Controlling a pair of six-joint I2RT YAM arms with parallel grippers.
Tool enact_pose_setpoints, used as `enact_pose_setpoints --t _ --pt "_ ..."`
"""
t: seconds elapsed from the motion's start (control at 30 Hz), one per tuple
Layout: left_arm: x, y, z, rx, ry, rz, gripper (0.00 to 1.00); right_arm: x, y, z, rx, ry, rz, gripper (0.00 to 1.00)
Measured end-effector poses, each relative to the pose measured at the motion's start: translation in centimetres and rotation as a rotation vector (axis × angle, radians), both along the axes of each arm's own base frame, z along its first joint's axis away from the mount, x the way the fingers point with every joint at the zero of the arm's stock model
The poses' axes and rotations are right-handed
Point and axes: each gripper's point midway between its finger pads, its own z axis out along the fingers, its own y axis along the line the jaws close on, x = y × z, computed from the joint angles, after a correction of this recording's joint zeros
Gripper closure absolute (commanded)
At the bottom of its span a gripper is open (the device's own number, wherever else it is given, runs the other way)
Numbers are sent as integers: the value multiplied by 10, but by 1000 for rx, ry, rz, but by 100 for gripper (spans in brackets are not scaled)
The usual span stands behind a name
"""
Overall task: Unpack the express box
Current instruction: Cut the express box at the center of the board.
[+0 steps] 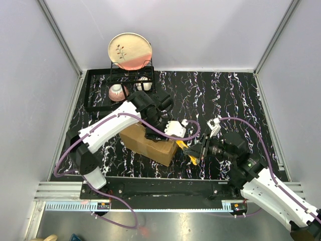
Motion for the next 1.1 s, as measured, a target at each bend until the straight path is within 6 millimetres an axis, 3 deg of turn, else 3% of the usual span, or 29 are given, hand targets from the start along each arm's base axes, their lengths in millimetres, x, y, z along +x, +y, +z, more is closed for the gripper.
enact_pose_setpoints --t 0.1,0.17,0.23,0.27,0.6,0.93,1.1 --pt "1 -2 -7 18 16 1 48 -1 -1 -2 -3 3 0 100" --pt "1 -2 -8 22 21 1 56 -2 -2 -4 -5 6 0 100" --pt "0 -1 -9 23 25 2 97 -3 -3 -6 -11 12 0 100" --pt "-1 -1 -9 25 29 5 100 -4 -3 -6 -12 14 0 100" --pt "-3 1 -10 37 43 15 100 -7 -6 -7 -5 7 0 100" --pt "11 -2 10 22 -40 48 100 -11 -9 -9 -13 18 0 100" --pt "7 -5 11 24 -46 43 100 -11 -9 -10 -16 20 -1 100"
